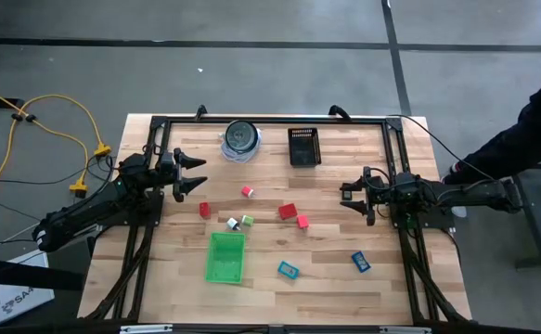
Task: Pick & Place Office items
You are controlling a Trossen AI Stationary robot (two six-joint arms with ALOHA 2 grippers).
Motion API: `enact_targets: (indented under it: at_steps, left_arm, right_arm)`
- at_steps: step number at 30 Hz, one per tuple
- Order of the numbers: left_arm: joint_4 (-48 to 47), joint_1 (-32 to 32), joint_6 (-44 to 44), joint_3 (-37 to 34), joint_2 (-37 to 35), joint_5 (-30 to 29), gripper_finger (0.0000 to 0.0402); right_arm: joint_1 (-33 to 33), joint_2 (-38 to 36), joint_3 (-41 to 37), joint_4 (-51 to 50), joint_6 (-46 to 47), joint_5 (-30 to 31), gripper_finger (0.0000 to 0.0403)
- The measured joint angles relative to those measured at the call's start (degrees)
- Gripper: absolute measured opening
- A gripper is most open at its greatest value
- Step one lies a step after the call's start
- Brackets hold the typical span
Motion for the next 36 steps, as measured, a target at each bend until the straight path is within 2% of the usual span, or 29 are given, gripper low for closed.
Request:
enact_targets:
  at_steps: [5, 14, 19, 23, 33, 36]
  left_arm:
    - [0.6, 0.0, -2.7, 0.0, 0.0, 0.6, 0.0317]
    - [2.5, -0.8, -0.9, 1.6, 0.5, 1.7, 0.0317]
    - [2.7, -2.8, -2.3, 3.1, 2.4, -2.2, 0.0317]
    - [3.7, -4.8, -4.2, 4.9, 5.0, -6.8, 0.0317]
    - [6.9, -10.0, -1.2, 10.6, 15.2, -9.9, 0.0317]
    - [11.1, -12.1, -0.6, 11.1, 19.1, -11.5, 0.0317]
  right_arm:
    - [0.0, 0.0, 0.0, 0.0, 0.0, 0.0, 0.0219]
    - [0.0, 0.0, 0.0, 0.0, 0.0, 0.0, 0.0219]
    - [0.0, 0.0, 0.0, 0.0, 0.0, 0.0, 0.0219]
    - [0.0, 0.0, 0.0, 0.0, 0.0, 0.0, 0.0219]
    - [0.0, 0.0, 0.0, 0.0, 0.0, 0.0, 0.0219]
    - [0.0, 0.0, 0.0, 0.0, 0.0, 0.0, 0.0219]
